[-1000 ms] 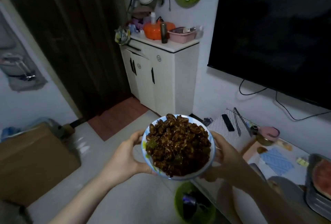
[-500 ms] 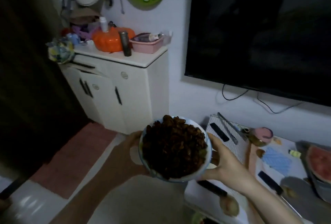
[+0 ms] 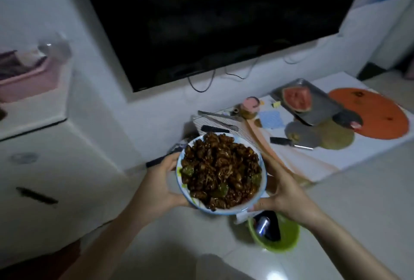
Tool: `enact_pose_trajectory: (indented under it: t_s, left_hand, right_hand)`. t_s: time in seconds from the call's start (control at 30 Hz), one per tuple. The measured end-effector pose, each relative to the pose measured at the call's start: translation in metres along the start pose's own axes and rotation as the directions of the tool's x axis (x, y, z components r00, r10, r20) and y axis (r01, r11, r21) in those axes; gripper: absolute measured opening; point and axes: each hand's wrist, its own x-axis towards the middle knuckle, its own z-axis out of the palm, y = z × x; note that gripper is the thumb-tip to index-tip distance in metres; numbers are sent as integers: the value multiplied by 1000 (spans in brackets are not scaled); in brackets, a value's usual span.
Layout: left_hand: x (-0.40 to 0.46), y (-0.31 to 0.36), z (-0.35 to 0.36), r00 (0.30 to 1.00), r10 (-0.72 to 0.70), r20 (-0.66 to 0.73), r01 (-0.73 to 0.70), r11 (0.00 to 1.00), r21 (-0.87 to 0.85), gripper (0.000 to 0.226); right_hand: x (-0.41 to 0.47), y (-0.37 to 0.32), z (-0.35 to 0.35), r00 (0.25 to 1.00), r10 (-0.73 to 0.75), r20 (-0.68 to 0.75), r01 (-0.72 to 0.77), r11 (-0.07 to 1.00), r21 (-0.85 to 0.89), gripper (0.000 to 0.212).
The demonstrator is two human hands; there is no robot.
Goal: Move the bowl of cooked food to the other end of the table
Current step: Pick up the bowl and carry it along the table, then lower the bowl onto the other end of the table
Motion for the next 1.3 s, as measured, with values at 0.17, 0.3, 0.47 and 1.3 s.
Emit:
enact_pose_trajectory:
  t_s: [0.17, 0.3, 0.47, 1.3]
  left_hand:
    - [64, -34, -4, 988, 36, 152, -36, 999, -6, 87]
    - [121, -62, -18, 973, 29, 230, -36, 999, 28, 90]
    - [187, -97, -37, 961, 28, 274, -68, 988, 140, 94]
    - [454, -268, 140, 501, 180, 847, -383, 923, 30, 98]
  right_hand:
    - [27, 17, 10, 991, 47, -125, -54, 997, -53, 112]
    - [74, 40, 22, 979, 111, -171, -112, 994, 3, 113]
    - [127, 65, 39, 955, 194, -225, -182, 981, 71, 110]
    - [238, 230, 74, 500, 525, -689, -431, 840, 328, 96]
